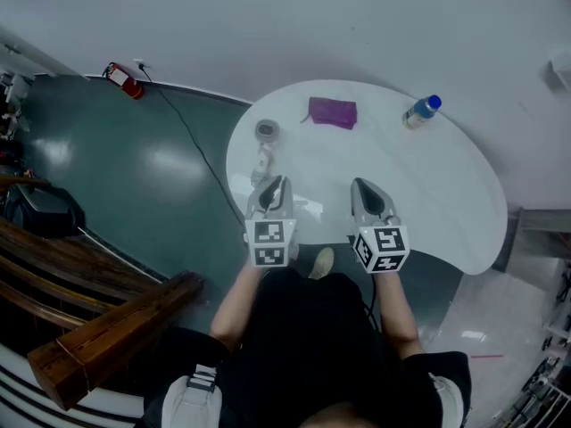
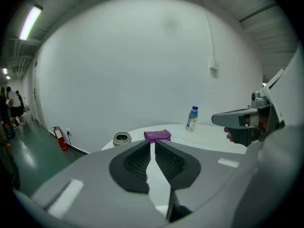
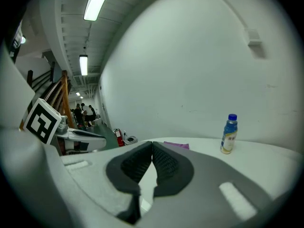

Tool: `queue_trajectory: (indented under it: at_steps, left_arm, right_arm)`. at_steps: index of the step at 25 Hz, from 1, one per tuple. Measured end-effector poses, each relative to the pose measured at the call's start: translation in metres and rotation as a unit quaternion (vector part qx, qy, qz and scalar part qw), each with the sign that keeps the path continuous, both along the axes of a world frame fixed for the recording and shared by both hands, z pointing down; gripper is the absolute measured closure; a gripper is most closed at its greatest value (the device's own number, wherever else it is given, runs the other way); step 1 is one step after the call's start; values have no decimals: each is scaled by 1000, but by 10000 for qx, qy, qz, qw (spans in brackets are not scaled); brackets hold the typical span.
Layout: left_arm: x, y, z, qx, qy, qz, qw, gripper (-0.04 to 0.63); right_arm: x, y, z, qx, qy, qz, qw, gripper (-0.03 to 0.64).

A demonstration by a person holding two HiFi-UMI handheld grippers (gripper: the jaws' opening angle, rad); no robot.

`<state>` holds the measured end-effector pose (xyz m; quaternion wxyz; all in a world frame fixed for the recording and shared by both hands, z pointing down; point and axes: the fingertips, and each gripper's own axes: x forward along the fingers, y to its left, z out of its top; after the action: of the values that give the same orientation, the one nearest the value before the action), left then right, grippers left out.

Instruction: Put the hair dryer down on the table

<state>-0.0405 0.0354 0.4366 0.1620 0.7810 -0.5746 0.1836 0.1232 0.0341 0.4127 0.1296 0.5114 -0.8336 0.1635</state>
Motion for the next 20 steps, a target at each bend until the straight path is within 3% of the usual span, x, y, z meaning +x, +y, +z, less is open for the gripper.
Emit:
queue_trajectory:
  at_steps: [10,20]
  left_arm:
    - [42,46,-53,638,256,168,9975,586]
    - [65,84,-82,1057,254,18,9941,589]
  right_arm:
    - [35,38,-35,433,-55,-1,9990,612]
    - [64,77,-59,957,-54,-270,9950,612]
